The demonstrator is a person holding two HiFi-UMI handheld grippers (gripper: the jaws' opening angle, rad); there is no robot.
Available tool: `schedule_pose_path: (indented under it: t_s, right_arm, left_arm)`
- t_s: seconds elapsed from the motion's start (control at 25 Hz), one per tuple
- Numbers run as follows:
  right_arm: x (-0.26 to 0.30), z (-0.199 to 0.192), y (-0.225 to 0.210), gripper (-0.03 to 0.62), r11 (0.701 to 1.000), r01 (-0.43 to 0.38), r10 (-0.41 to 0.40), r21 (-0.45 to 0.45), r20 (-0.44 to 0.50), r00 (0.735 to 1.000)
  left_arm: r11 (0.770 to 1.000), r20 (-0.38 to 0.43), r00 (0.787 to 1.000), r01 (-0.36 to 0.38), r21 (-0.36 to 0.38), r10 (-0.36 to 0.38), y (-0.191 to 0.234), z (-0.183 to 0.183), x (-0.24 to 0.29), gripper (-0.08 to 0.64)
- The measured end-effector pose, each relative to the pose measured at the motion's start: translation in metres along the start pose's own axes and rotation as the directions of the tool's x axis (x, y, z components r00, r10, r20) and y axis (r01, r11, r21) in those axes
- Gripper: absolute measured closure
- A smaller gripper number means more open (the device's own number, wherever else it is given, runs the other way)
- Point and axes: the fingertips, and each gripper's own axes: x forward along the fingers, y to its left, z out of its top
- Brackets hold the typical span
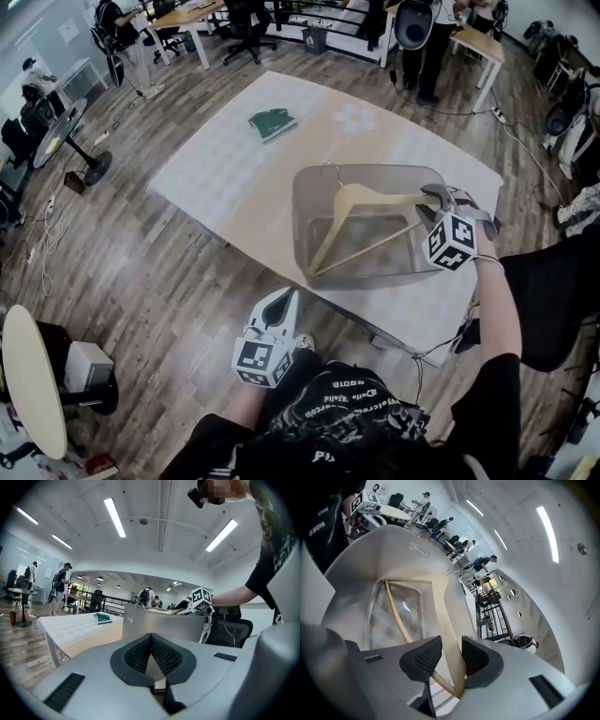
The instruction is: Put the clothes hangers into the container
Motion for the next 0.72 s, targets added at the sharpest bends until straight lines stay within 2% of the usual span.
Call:
schedule_pose_path:
  t_s: [0.2, 0.44, 0.72]
  right_arm:
    - [0.007, -0.006, 0.003, 0.451, 1.0, -0.011, 0.012, 0.007, -0.003, 1.0]
    - [0.009, -0.006, 0.003, 0.448, 1.0, -0.018, 0.018, 0.012, -0.007, 1.0]
    - [0.01, -0.006, 0.005, 0.424, 1.0, 0.018, -0.018, 0.002, -0.03, 0.999]
  left_arm:
    - [0.999, 0.009, 1.0, -0.025, -0.023, 0.025, 0.009, 0.001, 0.001, 0.54]
    - [1.0, 0.005, 1.0, -0.006, -0.029, 0.006, -0.001, 0.0, 0.005, 0.54]
    - [0.999, 0.014, 1.0, -0.018, -0.037, 0.018, 0.0, -0.003, 0.002, 0.54]
